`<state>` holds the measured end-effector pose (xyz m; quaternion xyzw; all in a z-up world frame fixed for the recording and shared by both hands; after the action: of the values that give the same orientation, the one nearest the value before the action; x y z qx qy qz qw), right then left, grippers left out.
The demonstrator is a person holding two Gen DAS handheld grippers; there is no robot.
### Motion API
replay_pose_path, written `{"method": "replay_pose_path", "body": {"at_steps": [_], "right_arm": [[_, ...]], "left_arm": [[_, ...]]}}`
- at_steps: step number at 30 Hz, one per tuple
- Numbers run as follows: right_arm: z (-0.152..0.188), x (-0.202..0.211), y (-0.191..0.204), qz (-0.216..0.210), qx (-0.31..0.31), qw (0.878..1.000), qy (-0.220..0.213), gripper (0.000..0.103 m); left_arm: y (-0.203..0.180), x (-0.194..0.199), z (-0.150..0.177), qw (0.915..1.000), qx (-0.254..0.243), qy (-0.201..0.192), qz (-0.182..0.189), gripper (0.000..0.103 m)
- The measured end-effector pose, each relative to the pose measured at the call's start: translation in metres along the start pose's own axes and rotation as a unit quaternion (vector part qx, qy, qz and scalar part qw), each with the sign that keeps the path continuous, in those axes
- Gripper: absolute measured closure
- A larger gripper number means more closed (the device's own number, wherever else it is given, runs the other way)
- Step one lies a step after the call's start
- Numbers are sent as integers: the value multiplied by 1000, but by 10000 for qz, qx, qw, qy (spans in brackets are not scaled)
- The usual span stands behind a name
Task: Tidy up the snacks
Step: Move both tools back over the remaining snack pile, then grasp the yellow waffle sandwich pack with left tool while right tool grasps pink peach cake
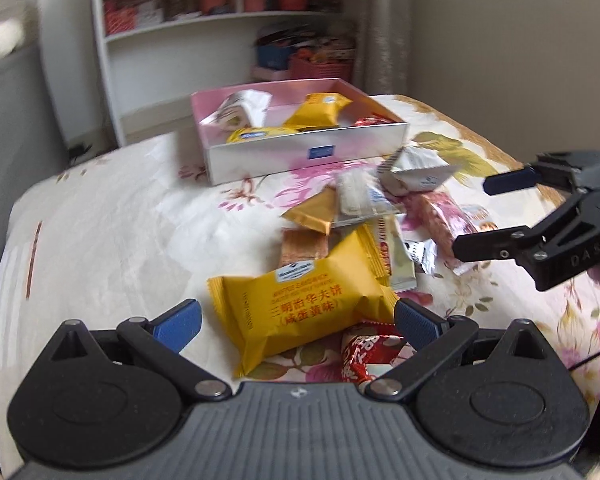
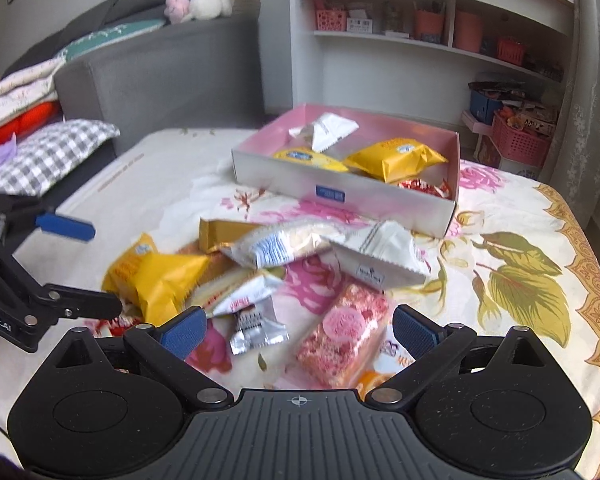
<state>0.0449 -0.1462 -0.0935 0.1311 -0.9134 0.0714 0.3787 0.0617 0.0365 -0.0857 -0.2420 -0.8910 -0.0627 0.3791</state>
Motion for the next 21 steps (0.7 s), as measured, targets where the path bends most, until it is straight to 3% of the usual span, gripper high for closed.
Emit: {"method": "replay_pose_path", "body": {"at_steps": [7, 16, 19, 21], "right_arm": [[4, -8, -7, 46, -180, 9997, 153, 2], [-2, -21, -17, 100, -542, 9977, 394, 6], [-3, -24, -20, 122, -677, 9968, 412, 13], [-3, -26, -23, 133, -743, 9962, 442, 29]], "left_arm": [[-6, -16, 0, 9948, -993, 75, 203, 2], [-24, -27, -4, 9829, -1753, 277, 492, 12], [-25, -31, -6, 9827, -1724, 340, 577, 21], [-25, -34, -8, 9843, -1615, 419, 580, 33]]}}
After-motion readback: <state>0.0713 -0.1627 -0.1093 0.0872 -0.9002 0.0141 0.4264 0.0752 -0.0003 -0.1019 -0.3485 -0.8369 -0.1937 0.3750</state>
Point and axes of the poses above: each gripper's, at about its wrist camera, not at the fingertips, and x roughly against the way its jaws point, y to its left, z to its underside, the point moved 5 cm from there along -x, roughly the way its jaws point, and after that the axes turned 5 degrees about x, right-handed, at the moved point
